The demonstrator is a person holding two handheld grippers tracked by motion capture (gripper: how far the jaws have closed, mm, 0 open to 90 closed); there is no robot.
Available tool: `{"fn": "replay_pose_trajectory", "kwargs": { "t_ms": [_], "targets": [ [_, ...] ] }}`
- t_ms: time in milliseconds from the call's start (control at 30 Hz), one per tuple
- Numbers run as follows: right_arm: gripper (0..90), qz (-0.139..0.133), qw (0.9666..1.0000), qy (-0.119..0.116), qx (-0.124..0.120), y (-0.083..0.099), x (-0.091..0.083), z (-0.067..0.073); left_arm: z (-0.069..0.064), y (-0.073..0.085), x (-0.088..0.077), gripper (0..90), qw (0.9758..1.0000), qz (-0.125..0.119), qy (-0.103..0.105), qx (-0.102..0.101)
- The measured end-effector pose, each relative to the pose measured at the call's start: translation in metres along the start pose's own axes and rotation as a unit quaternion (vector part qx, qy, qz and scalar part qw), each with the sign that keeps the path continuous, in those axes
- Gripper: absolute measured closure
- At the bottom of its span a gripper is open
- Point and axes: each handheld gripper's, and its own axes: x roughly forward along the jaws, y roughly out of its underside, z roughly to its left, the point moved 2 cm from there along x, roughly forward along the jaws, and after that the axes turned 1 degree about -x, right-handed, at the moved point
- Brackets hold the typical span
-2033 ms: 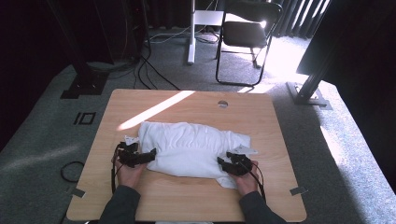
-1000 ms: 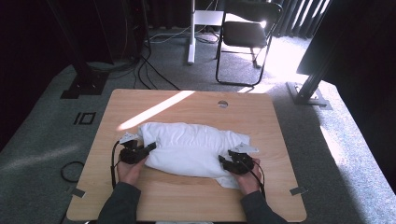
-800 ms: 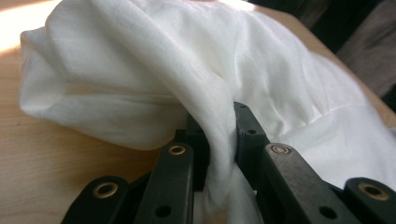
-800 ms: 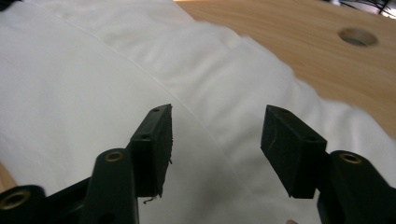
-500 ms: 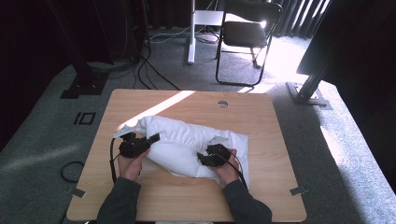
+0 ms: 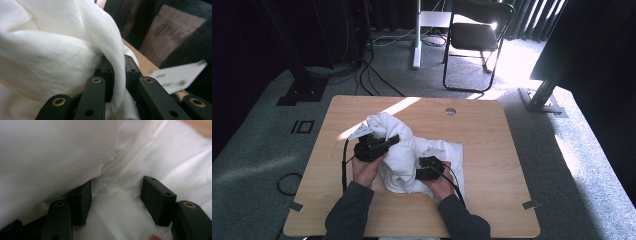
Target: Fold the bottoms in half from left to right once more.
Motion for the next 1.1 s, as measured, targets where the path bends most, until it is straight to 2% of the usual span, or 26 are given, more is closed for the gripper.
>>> {"fn": "replay_pose_trajectory", "kwargs": {
  "t_ms": [67,100,133,167,200,233,300,400,500,567,633,733,800,833,867,900,967,1033,1100],
  "targets": [
    [38.3,-0.029,0.9993,-0.016,0.014,-0.003,-0.017,-0.005,0.003,0.001,-0.002,83.0,1.0,0.001,-0.004,-0.002],
    [37.7,-0.05,0.9985,-0.018,0.018,-0.004,-0.028,-0.008,0.005,0.002,-0.003,83.0,1.0,0.002,-0.006,-0.003],
    [37.7,-0.064,0.9978,-0.008,0.017,-0.004,-0.038,-0.013,0.007,0.003,-0.004,83.0,1.0,0.003,-0.008,-0.003],
    [37.2,-0.066,0.9977,0.01,0.013,-0.002,-0.045,-0.017,0.008,0.003,-0.005,83.0,0.9999,0.003,-0.009,-0.004],
    [36.1,-0.058,0.998,0.022,0.011,0.001,-0.049,-0.022,0.008,0.003,-0.006,83.0,0.9999,0.002,-0.009,-0.005],
    [35.9,-0.041,0.9988,0.023,0.014,0.006,-0.048,-0.026,0.007,0.002,-0.007,83.0,0.9999,0.002,-0.01,-0.004],
    [35.4,-0.013,0.9995,0.026,0.008,0.017,-0.038,-0.029,0.005,0.002,-0.007,83.0,1.0,0.001,-0.006,0.0],
    [37.9,-0.008,0.9996,0.009,0.026,0.024,-0.024,-0.026,-0.001,0.001,-0.003,83.0,0.9999,0.005,-0.001,0.009],
    [40.1,-0.003,0.9989,-0.027,0.037,0.021,-0.013,-0.02,-0.01,-0.002,0.003,83.0,0.9996,0.014,0.009,0.024],
    [40.6,-0.013,0.9977,-0.046,0.048,0.019,-0.003,-0.013,-0.017,-0.003,0.009,83.0,0.9991,0.019,0.016,0.034],
    [40.6,-0.014,0.9976,-0.055,0.039,0.015,0.004,-0.001,-0.023,-0.002,0.014,83.0,0.9985,0.027,0.02,0.042],
    [40.4,-0.009,0.9967,-0.078,0.017,0.01,0.008,0.012,-0.027,0.006,0.021,83.0,0.997,0.047,0.013,0.061],
    [39.5,-0.008,0.9952,-0.098,0.002,0.007,-0.001,0.012,-0.026,0.009,0.021,83.0,0.9968,0.048,0.018,0.061],
    [39.1,-0.017,0.9945,-0.103,-0.007,0.007,-0.01,0.008,-0.026,0.01,0.02,83.0,0.9969,0.048,0.018,0.06],
    [38.9,-0.028,0.9945,-0.099,-0.017,0.008,-0.022,0.004,-0.025,0.011,0.02,83.0,0.9968,0.048,0.018,0.062],
    [39.0,-0.04,0.9957,-0.08,-0.024,0.009,-0.035,-0.003,-0.024,0.011,0.019,83.0,0.9967,0.048,0.016,0.063],
    [40.2,-0.045,0.9984,-0.025,-0.025,0.014,-0.055,-0.022,-0.024,0.012,0.02,82.9,0.9969,0.049,0.017,0.06],
    [40.1,-0.022,0.9997,0.009,-0.01,0.023,-0.064,-0.04,-0.026,0.013,0.023,82.9,0.9966,0.052,0.018,0.062],
    [40.1,-0.004,0.9996,0.027,-0.007,0.034,-0.062,-0.05,-0.032,0.016,0.029,82.9,0.9954,0.062,0.02,0.071]
  ]
}}
